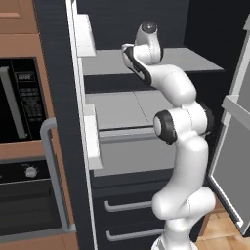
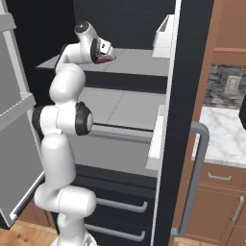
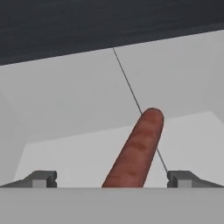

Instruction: Retrieve the sausage and cheese from the fridge and place them on the cutting board on the counter.

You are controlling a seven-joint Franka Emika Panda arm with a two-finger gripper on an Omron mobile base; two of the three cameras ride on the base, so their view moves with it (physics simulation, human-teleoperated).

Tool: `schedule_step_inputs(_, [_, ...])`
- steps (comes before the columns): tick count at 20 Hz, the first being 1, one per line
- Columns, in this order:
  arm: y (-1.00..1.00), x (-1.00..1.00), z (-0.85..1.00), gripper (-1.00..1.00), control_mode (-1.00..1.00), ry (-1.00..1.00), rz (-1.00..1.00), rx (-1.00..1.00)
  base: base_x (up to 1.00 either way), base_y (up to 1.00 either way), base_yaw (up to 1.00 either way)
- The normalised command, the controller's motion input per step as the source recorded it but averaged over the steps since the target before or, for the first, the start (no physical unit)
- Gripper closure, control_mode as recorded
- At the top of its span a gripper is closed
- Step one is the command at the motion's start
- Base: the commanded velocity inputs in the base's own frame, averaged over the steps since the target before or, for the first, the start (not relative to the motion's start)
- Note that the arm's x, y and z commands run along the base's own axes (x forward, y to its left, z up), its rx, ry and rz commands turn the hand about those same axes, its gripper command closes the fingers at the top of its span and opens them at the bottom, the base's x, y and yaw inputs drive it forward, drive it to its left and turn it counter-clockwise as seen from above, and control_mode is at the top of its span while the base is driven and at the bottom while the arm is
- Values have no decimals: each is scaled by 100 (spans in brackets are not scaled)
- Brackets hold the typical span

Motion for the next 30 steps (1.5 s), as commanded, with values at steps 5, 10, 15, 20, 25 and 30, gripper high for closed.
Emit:
schedule_step_inputs(5, [0,21,-1,-100,-100,2,0,0,0,0,0])
schedule_step_inputs(10, [0,0,-15,-100,-100,5,-2,0,0,0,0])
schedule_step_inputs(15, [0,0,-29,-100,-100,0,-1,0,0,0,0])
schedule_step_inputs(20, [0,0,-36,-100,-100,0,0,0,0,0,0])
schedule_step_inputs(25, [0,0,-31,-100,-100,0,0,0,0,0,0])
schedule_step_inputs(30, [0,-4,-37,100,-100,1,0,0,0,0,0])
